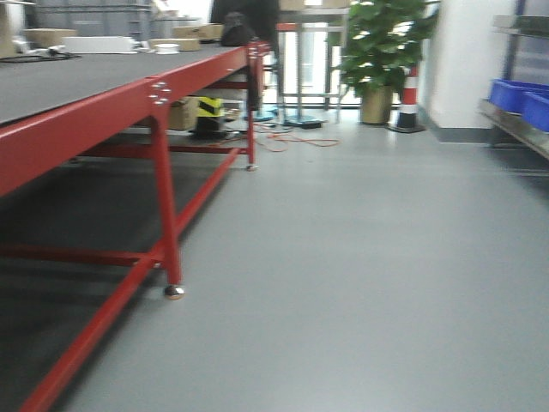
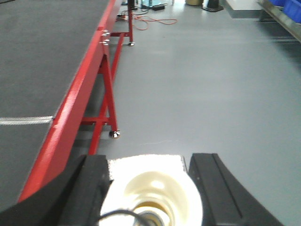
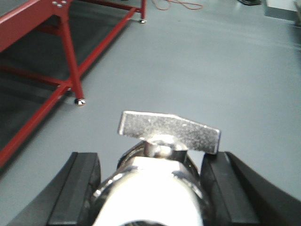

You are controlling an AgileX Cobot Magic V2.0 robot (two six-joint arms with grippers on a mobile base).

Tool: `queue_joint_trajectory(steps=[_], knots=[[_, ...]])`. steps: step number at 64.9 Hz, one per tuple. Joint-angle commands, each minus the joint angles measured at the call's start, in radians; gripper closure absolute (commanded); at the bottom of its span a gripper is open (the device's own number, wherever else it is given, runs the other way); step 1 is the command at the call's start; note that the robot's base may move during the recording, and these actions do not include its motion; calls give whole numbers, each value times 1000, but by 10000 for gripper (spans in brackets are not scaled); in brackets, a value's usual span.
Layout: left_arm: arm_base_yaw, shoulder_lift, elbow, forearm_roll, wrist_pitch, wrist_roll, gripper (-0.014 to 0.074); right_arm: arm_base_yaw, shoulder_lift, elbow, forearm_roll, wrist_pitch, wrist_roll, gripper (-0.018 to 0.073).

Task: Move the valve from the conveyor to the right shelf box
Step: 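Drive the base away from the conveyor toward the blue-bin shelf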

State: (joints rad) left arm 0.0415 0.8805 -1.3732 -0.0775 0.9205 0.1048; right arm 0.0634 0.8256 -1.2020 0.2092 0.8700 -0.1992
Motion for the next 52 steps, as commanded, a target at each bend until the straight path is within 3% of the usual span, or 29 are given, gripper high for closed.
queue_joint_trajectory(steps=[1, 52], knots=[[-4, -12, -5, -9, -56, -4, 708, -1, -9, -7, -2, -71, -1, 712], [-4, -12, -5, -9, -56, -4, 708, -1, -9, -7, -2, -71, -1, 712]])
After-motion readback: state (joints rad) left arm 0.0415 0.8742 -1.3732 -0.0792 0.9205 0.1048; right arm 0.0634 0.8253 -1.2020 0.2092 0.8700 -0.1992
